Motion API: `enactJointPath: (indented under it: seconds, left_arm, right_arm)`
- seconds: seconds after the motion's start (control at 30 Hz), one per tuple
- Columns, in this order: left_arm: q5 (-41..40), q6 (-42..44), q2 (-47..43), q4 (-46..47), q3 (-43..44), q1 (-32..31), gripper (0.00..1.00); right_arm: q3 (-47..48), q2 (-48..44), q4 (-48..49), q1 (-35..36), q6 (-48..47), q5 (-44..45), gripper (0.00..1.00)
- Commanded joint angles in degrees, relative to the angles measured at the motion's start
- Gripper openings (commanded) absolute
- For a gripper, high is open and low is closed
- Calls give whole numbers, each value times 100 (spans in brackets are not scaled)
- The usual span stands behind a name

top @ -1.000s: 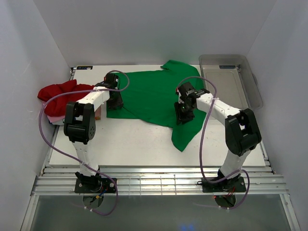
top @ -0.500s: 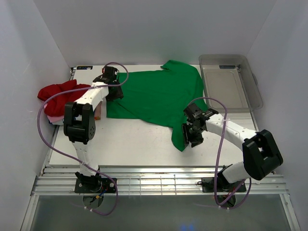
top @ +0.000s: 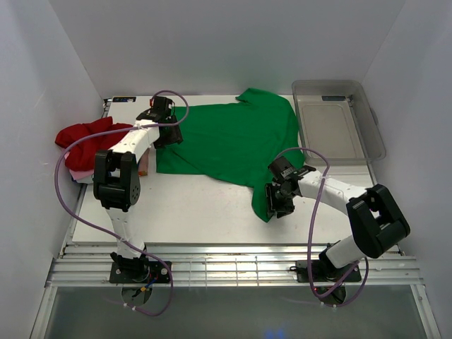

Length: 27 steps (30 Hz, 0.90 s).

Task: Fold and stack the t-shirts
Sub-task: Flatten the tshirt out

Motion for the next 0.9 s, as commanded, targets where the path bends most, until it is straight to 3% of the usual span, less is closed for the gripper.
enactJointPath:
  seconds: [0.0, 0.23, 0.3, 0.33, 0.4, 0.87]
  left_arm:
    - [-74, 68, -438, -6, -28, -4, 69]
    - [-118, 120, -429, -6, -63, -4, 70]
    - [-144, 164, -342, -14, 33, 4, 70]
    - [-153, 217, -280, -23, 77, 4, 70]
    - [-214, 226, -87, -93, 261, -4, 70]
    - [-531, 340, 906, -234, 1053, -4, 70]
  right_arm:
    - [87, 105, 358, 39, 150, -71, 49]
    - [61, 518, 446, 65, 106, 51, 46]
    - [17, 562, 481, 100, 123, 95, 32]
    - [-9, 554, 473, 109, 132, 113, 18]
    - [-1, 475, 333, 144, 158, 209, 11]
    - [571, -694, -1003, 197, 404, 966, 8]
